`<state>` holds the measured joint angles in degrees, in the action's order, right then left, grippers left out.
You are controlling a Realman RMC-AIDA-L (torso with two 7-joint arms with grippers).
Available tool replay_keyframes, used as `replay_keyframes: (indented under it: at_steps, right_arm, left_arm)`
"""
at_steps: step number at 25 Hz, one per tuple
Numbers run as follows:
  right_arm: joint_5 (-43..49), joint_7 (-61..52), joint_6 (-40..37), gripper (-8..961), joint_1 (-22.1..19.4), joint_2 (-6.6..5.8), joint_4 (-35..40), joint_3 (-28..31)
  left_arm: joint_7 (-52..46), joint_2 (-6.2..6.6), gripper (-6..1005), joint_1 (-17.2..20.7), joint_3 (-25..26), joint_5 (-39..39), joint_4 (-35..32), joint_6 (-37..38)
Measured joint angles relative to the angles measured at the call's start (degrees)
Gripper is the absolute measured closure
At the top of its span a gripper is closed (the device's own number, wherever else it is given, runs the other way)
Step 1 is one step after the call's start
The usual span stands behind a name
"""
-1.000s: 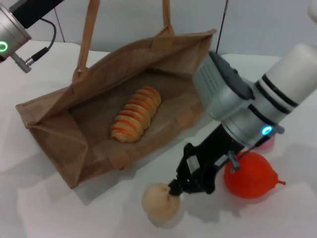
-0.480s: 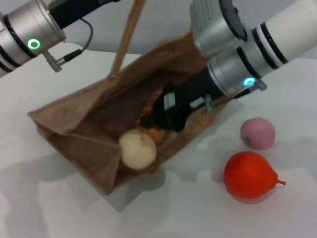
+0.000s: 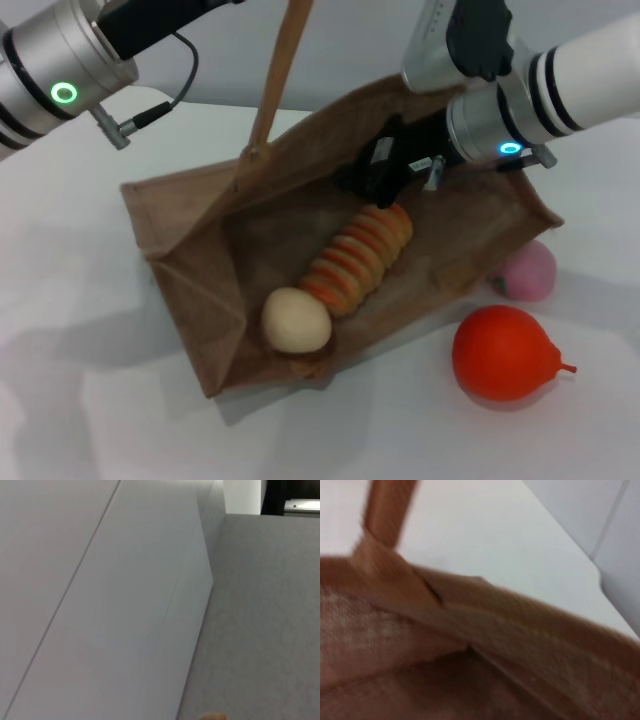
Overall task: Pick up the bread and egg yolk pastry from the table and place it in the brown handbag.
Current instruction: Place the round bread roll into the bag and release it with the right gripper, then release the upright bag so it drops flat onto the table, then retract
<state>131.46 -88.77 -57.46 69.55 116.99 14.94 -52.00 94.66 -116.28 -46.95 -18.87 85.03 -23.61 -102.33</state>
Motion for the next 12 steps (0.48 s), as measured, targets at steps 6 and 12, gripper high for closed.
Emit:
replay_keyframes:
  at_steps: [6,12]
  right_arm:
    - [-2.4,0.1,-0.3,909,-0.5,-0.28,-0.1,-0.1]
    - [-4.5,0.6,-1.9,903,-1.6,-0.45,0.9,0.1]
  left_arm:
    - [0.5,0.23,903,2.0,0.2,1.5,0.0,1.1]
    - [1.6,0.37,897,3.8,0.2,3.2,-0.1,2.8]
